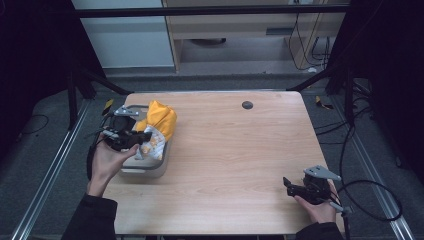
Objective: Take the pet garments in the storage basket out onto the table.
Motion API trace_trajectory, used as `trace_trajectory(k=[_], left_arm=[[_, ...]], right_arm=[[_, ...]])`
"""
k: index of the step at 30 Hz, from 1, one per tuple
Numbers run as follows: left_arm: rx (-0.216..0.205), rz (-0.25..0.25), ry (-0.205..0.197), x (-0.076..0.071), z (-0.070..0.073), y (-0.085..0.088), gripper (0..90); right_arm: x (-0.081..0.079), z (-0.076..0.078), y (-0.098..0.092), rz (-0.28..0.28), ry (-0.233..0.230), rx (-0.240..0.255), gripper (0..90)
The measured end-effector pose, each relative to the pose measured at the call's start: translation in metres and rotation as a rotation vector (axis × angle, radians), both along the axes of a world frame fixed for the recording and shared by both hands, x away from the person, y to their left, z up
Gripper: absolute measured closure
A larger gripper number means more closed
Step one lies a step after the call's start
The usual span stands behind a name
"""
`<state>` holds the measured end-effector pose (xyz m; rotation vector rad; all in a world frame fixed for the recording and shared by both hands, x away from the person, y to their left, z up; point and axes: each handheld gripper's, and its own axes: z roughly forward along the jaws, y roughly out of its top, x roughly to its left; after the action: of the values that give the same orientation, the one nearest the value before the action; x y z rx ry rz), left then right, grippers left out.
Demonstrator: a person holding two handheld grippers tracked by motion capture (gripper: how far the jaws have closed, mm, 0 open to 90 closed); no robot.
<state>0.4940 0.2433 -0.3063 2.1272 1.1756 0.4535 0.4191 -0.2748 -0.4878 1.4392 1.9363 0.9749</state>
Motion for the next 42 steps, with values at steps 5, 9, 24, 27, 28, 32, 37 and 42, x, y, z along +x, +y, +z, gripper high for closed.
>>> trace_trajectory(k=[5,9,24,27,28,32,37,42], left_arm=[[-0.002,-0.036,-0.006,-0.005,0.004,-0.009,83.8],[0.001,-0.064,-0.009,-0.007,0.007,-0.017,83.8],[0.004,-0.154,-0.014,-0.011,0.013,-0.051,83.8],[0.006,-0.176,-0.01,-0.012,0.012,-0.057,83.8],[0.008,-0.182,-0.009,-0.012,0.012,-0.06,83.8],[0.015,-0.205,-0.007,-0.011,0.01,-0.069,83.8],[0.027,-0.234,0.001,-0.011,0.006,-0.082,83.7],[0.034,-0.258,0.007,-0.009,0.002,-0.093,83.7]], right_arm=[[0.0,0.0,0.0,0.0,-0.003,0.001,15.1],[-0.001,0.001,0.0,0.001,-0.002,0.004,15.1],[-0.001,0.001,0.0,0.002,-0.009,0.001,15.2],[-0.001,0.001,0.0,0.003,-0.013,0.001,15.2],[-0.001,0.001,0.0,0.004,-0.013,0.002,15.2],[-0.001,0.0,0.0,0.003,-0.009,0.0,15.3],[-0.001,0.001,-0.001,0.004,-0.015,0.0,15.4],[-0.001,0.001,0.0,0.003,-0.014,0.001,15.6]])
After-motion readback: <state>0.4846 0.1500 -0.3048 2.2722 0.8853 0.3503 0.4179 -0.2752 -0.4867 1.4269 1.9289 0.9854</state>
